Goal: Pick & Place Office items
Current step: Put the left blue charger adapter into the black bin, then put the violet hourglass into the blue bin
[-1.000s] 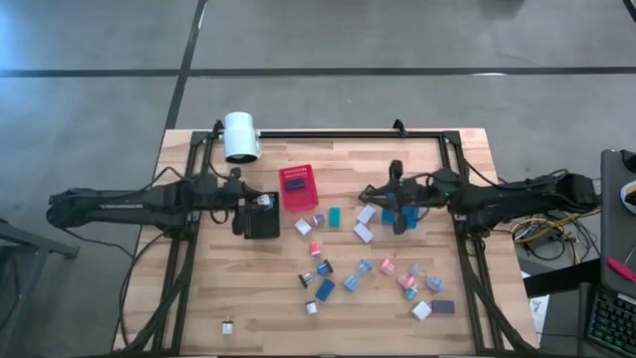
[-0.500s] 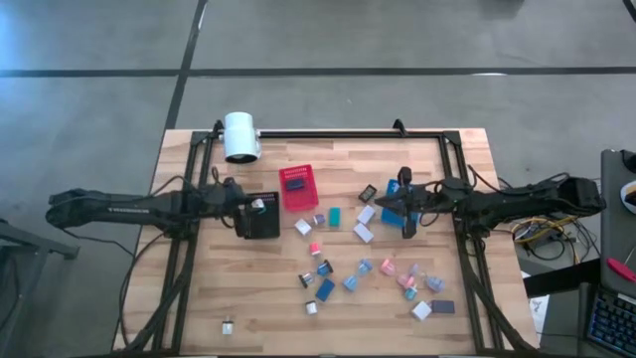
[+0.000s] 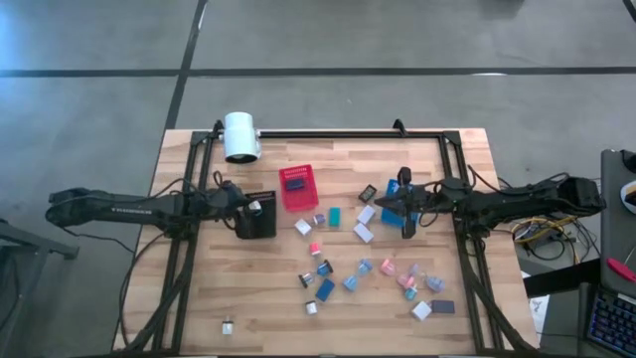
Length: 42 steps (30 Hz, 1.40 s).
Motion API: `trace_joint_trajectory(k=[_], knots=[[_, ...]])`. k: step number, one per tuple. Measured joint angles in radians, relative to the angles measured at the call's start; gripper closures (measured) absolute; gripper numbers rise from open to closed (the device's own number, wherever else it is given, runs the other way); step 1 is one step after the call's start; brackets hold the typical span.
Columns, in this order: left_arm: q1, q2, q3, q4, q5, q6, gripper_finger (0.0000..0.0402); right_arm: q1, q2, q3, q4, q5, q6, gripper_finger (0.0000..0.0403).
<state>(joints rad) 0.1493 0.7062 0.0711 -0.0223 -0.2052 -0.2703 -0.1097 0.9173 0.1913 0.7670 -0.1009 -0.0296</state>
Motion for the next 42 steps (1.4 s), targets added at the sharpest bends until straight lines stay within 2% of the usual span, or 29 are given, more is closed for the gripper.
trace_joint_trajectory(k=[12, 17, 19, 25, 31, 36, 39, 42], knots=[[0.000, 0.023, 0.020, 0.007, -0.006, 0.000, 0.0251, 0.000, 0.000, 0.001, 0.000, 0.000, -0.008, 0.0394], [0.000, 0.023, 0.026, 0.007, -0.035, -0.001, 0.0177, 0.000, 0.000, 0.001, -0.001, -0.001, -0.008, 0.0394], [0.000, 0.023, 0.026, 0.007, -0.035, -0.001, 0.0162, 0.000, 0.000, 0.001, -0.001, -0.001, -0.008, 0.0394], [0.000, 0.022, 0.049, 0.004, -0.026, 0.008, 0.0161, 0.000, 0.000, 0.001, -0.001, -0.001, -0.008, 0.0394], [0.000, -0.007, 0.169, 0.004, 0.025, 0.093, 0.0161, 0.000, 0.000, 0.001, -0.001, -0.001, -0.007, 0.0394], [-0.001, -0.063, 0.275, 0.017, 0.038, 0.216, 0.0193, 0.000, 0.000, 0.001, -0.001, -0.001, -0.006, 0.0394], [-0.002, -0.104, 0.311, 0.035, 0.051, 0.319, 0.0243, 0.000, 0.000, 0.001, -0.002, -0.001, -0.006, 0.0394], [-0.002, -0.146, 0.310, 0.102, 0.103, 0.391, 0.0313, 0.000, 0.000, 0.001, -0.002, -0.001, -0.007, 0.0394]])
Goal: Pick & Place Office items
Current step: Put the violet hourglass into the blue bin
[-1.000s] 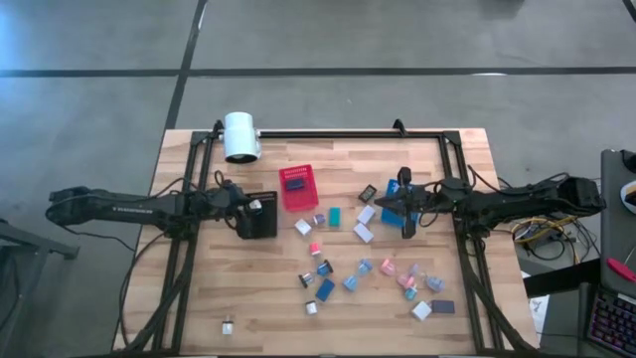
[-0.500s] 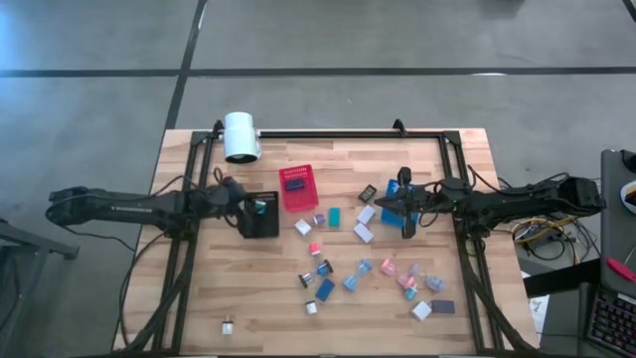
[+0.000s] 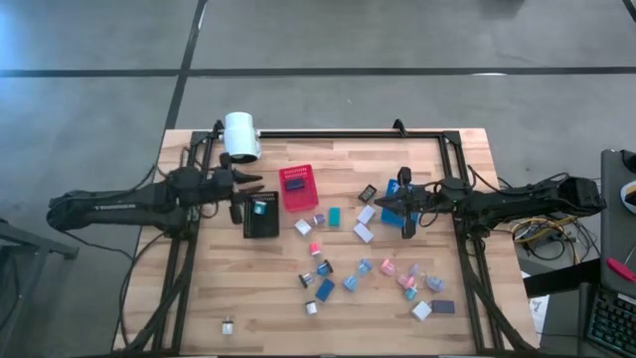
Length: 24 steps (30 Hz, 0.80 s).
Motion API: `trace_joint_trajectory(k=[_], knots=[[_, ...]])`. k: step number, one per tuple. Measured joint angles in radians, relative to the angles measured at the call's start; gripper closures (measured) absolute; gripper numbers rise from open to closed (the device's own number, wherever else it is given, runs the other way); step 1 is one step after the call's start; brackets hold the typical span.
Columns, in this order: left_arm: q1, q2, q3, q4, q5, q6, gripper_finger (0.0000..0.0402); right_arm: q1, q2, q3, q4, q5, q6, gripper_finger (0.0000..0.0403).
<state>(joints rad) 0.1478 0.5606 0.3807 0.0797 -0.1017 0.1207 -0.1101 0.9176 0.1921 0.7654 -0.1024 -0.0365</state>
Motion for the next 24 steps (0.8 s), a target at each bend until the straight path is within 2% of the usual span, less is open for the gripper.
trace_joint_trajectory(k=[2, 4, 10, 14, 24], knots=[[0.000, -0.028, -0.025, 0.054, 0.060, 0.047, 0.0366, 0.000, 0.000, 0.000, 0.000, 0.000, 0.000, 0.0394], [0.000, -0.048, -0.058, 0.076, 0.119, 0.061, 0.0390, 0.000, 0.000, 0.000, 0.000, 0.000, -0.001, 0.0394], [0.003, -0.113, -0.143, 0.081, 0.139, 0.070, 0.0398, 0.000, 0.000, 0.000, 0.000, 0.000, -0.015, 0.0394], [0.005, -0.157, -0.177, 0.084, 0.139, 0.066, 0.0397, 0.001, 0.000, 0.037, -0.045, -0.002, 0.035, 0.0394], [0.005, -0.218, -0.191, 0.033, 0.139, 0.043, 0.0398, 0.069, 0.031, 0.333, -0.617, 0.014, 0.030, 0.0394]])
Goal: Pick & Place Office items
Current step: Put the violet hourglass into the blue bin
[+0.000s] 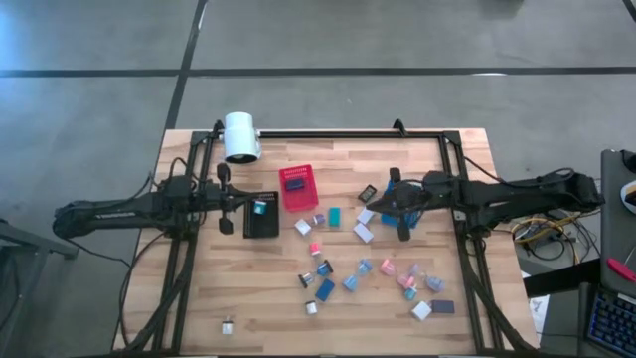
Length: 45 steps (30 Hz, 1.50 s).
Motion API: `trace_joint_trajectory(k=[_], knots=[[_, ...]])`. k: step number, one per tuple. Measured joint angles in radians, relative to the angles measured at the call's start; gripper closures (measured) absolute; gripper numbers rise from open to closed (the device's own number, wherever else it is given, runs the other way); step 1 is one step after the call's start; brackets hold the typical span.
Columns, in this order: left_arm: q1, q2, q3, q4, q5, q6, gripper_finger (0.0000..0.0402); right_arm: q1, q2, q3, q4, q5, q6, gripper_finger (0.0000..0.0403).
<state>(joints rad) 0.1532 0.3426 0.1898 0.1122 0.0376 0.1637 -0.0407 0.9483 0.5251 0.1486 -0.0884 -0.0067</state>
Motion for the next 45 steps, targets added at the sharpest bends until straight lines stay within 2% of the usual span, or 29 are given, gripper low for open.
trace_joint_trajectory(k=[10, 18, 22, 30, 37, 45], knots=[[0.000, -0.014, 0.000, -0.009, 0.000, -0.033, 0.0394, 0.099, 0.026, 0.176, -0.436, 0.092, 0.026, 0.0394], [0.000, -0.012, 0.000, -0.009, 0.000, -0.038, 0.0393, 0.213, 0.134, 0.257, -0.648, 0.096, 0.152, 0.0382], [0.000, -0.012, 0.000, -0.009, 0.000, -0.047, 0.0393, 0.263, 0.211, 0.323, -0.804, 0.090, 0.347, 0.0342], [0.000, -0.012, 0.000, -0.020, 0.000, -0.048, 0.0392, 0.409, 0.354, 0.478, -1.174, 0.088, 0.751, 0.0234], [0.000, -0.012, 0.000, -0.024, 0.001, -0.048, 0.0392, 0.614, 0.389, 0.468, -1.208, 0.088, 1.157, 0.0166], [0.000, -0.012, 0.000, -0.015, 0.005, -0.037, 0.0392, 0.840, 0.390, 0.426, -1.221, 0.096, 1.575, 0.0145]])
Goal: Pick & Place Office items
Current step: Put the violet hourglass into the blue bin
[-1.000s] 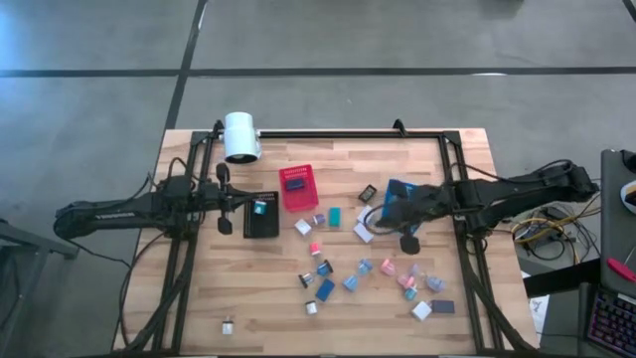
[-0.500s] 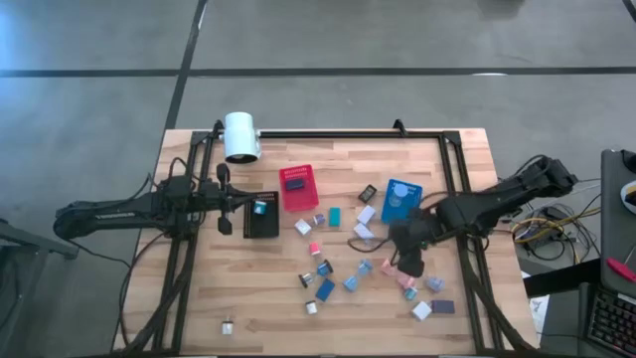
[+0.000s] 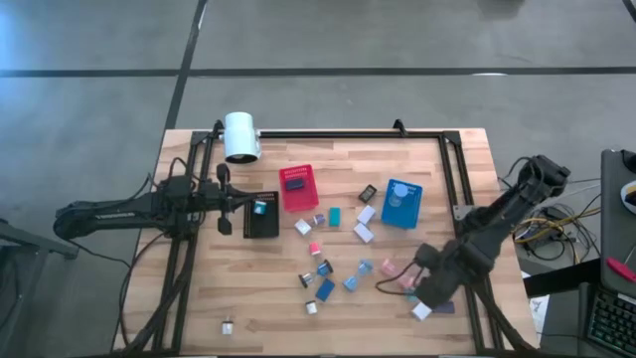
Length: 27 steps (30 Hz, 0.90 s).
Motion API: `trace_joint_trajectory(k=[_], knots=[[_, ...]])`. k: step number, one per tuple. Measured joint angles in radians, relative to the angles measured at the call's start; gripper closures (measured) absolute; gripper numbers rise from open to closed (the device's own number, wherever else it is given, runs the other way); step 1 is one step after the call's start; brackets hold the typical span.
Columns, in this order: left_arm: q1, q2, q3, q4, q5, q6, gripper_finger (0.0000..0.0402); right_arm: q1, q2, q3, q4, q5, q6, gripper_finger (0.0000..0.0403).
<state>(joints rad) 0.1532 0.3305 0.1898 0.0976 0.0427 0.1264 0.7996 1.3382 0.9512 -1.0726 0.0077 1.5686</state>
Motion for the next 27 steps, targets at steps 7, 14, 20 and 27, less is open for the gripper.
trace_joint_trajectory(k=[7, 14, 20, 27], knots=[[0.000, 0.000, 0.000, 0.018, 0.003, 0.012, 0.0392, 0.059, 0.000, -0.098, 0.086, 0.013, 0.119, 0.0145], [0.000, 0.000, 0.003, 0.019, 0.003, 0.012, 0.0392, 0.058, 0.001, -0.162, 0.175, -0.030, 0.117, 0.0145], [0.000, 0.000, 0.003, 0.018, 0.003, 0.007, 0.0392, 0.058, 0.005, -0.187, 0.182, -0.035, 0.110, 0.0145], [0.000, 0.000, 0.003, 0.018, 0.008, 0.007, 0.0392, 0.058, 0.059, -0.212, 0.223, -0.045, 0.051, 0.0157]])
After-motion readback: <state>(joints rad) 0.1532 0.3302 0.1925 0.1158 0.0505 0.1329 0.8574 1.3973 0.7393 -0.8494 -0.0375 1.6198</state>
